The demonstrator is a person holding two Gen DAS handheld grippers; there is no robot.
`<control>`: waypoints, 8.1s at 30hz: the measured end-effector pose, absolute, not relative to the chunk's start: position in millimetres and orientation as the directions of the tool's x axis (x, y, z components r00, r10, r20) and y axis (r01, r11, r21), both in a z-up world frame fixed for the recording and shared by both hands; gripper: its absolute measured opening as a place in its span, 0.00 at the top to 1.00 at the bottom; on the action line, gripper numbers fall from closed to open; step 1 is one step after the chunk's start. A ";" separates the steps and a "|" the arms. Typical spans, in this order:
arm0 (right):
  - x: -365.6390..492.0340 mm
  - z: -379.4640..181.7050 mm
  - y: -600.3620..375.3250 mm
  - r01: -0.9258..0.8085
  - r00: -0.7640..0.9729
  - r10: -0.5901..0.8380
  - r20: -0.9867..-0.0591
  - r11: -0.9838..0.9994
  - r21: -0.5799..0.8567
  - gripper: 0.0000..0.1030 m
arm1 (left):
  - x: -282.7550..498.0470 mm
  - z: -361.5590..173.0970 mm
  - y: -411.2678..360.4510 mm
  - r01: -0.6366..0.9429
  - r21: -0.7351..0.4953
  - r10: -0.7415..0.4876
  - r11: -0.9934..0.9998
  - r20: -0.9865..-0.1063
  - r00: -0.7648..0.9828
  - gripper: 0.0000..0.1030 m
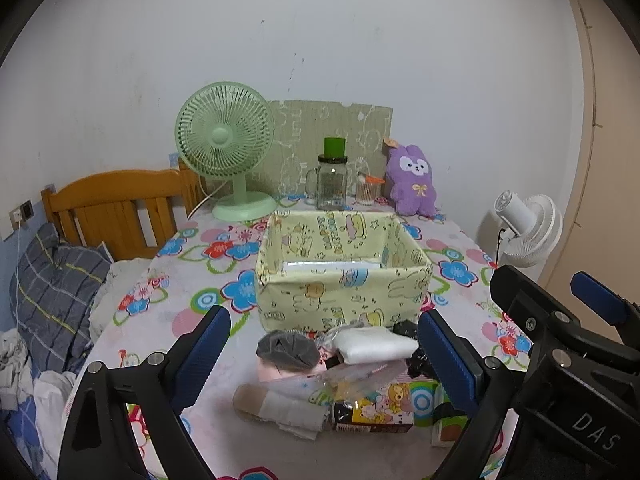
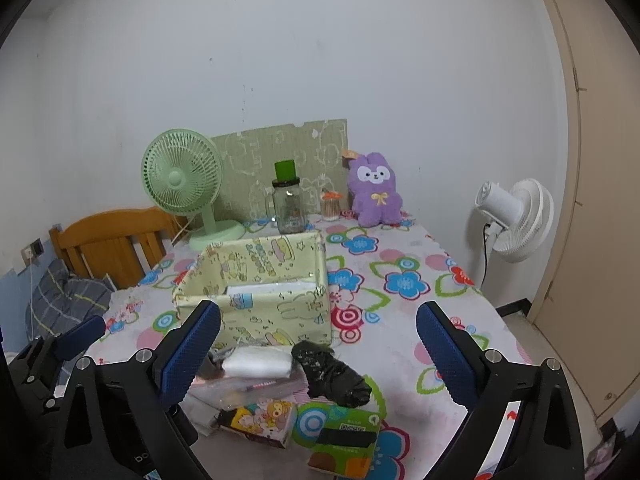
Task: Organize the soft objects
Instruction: 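Reach the right gripper to the green QR-code box and grasp it, then grasp the yellow cartoon snack box with the left gripper while the right holds the green box, then carry both boxes over the fabric storage box while the left gripper releases the yellow box inside, then lower the green box into the storage box and open the right gripper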
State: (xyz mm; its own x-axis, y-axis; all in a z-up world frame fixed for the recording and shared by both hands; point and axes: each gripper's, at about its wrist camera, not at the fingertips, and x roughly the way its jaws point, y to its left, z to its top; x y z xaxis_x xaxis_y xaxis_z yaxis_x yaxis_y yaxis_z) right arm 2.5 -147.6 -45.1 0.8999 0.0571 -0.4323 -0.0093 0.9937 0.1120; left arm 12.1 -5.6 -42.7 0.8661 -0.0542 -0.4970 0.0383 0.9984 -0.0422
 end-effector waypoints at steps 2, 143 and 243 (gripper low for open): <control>3.5 -51.2 -147.8 -0.008 0.895 0.057 -0.442 0.994 0.113 0.06 | 11.5 -48.0 -7.2 0.037 -0.027 -0.045 0.999 -0.494 0.868 0.07; 14.8 -56.2 -129.6 -0.025 0.842 0.083 -0.533 0.993 0.115 0.49 | 10.4 -47.3 -17.3 0.081 -0.050 -0.095 0.995 -0.545 0.833 0.27; 238.2 -76.4 -97.5 -0.036 0.799 0.089 -0.595 0.994 0.100 0.04 | 216.9 -59.5 -2.8 0.102 -0.002 -0.081 0.995 -0.622 0.779 0.00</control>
